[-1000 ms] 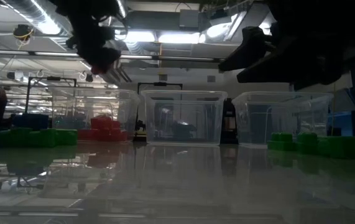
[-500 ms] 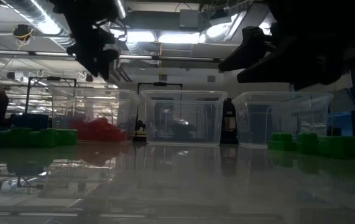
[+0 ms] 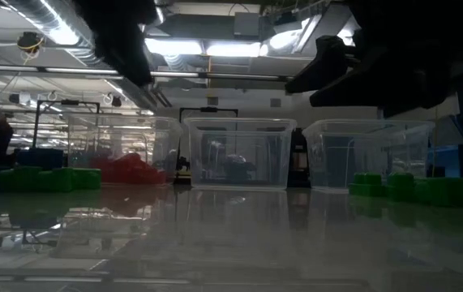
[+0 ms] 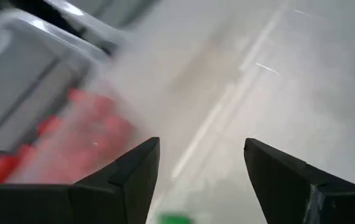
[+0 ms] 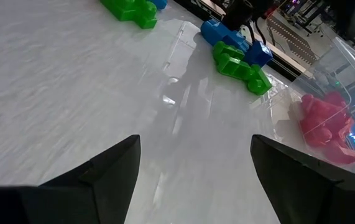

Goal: Sort blocks
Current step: Put the red game piece into the left transparent bin

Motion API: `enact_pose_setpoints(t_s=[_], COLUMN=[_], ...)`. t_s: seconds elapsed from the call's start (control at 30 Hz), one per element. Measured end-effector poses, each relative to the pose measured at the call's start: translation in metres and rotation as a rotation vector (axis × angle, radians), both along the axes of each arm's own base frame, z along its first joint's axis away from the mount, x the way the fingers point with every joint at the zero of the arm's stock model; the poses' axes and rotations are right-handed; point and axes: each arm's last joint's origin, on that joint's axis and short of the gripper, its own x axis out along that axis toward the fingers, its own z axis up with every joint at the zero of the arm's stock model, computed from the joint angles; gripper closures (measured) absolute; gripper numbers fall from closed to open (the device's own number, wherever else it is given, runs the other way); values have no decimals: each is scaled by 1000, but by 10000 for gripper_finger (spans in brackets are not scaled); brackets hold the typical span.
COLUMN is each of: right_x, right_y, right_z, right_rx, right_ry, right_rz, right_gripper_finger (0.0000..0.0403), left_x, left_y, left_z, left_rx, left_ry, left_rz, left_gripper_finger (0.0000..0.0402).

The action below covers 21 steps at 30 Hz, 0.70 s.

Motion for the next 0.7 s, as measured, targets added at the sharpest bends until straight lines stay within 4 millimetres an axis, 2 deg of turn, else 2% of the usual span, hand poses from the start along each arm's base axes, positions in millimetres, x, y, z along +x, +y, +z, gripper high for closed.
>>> enact_pose_setpoints(t_s=[0.27, 0.53, 0.7], right_x=[0, 0, 0], right_y=[0, 0, 0], right_z=[0, 0, 0], right_rx=[0, 0, 4], right_ry=[0, -1, -1], right_rz=[0, 0, -1], right_gripper_finger=[97, 97, 97], left_x=[-19, -40, -48], left_y=[-68, -115, -143], left_z=[-6, -8, -19], left_rx=[-131, -311, -415], left_ry=[-5, -55, -21], left_rz=[-116, -155, -145], left_gripper_finger=[178, 178, 178])
